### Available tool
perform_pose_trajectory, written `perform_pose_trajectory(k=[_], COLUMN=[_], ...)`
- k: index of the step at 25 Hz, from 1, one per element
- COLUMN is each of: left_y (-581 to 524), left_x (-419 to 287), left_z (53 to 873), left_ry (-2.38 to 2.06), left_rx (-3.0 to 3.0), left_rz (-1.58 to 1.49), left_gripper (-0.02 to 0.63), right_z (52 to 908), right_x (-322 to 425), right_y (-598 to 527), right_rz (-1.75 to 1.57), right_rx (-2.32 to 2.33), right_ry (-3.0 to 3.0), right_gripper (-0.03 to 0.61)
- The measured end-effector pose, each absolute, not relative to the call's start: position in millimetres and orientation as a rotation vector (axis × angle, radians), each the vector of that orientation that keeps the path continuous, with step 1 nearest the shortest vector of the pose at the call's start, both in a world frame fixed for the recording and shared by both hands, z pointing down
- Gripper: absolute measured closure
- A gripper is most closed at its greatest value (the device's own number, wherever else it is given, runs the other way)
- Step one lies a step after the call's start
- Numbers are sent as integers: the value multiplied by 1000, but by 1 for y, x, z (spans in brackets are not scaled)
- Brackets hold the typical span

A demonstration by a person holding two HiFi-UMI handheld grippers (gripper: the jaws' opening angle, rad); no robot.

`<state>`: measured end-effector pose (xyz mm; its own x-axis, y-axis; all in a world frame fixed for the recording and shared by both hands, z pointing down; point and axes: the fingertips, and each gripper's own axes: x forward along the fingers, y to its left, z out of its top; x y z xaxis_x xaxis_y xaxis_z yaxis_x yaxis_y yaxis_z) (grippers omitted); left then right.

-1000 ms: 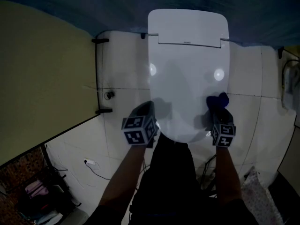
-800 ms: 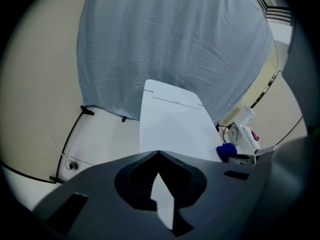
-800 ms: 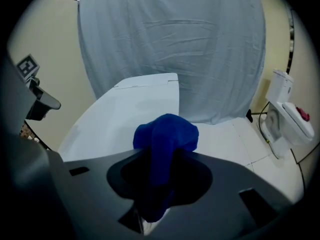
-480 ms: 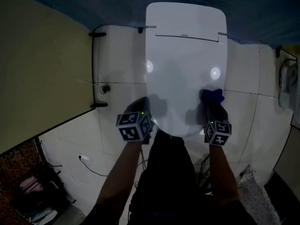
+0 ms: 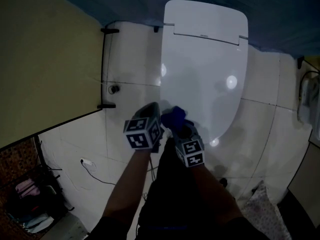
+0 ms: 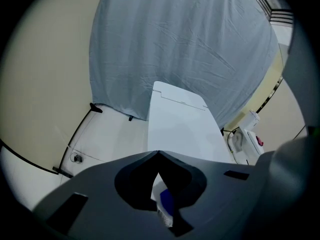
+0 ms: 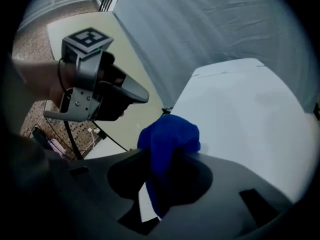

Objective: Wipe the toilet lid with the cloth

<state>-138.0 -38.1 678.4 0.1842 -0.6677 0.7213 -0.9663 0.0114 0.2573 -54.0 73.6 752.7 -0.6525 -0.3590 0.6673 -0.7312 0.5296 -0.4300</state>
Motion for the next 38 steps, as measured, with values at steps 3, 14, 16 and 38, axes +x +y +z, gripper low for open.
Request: perform_pose_trajectory(k=[3,14,16,38], left_y=[-32,-18,-19,-45], left_x=[-142,-129,-125,-116], left_z=[682,695,694,583], left_ry=[-1564,-1551,-1545,-1571], left_rx=[1712,1700,1702,1921], left_rz=[513,516,517,474], left_gripper=[624,624,624,624], right_z=[772,779,779,654], right_x=[-61,22,51,231], right_y=[83,84,81,16], right_rz=[951,778,757,647], right_rx=[814,887,953,1512], right_ry=[-2177,-2159,-2153,-2040], right_gripper=[476,477,477,477])
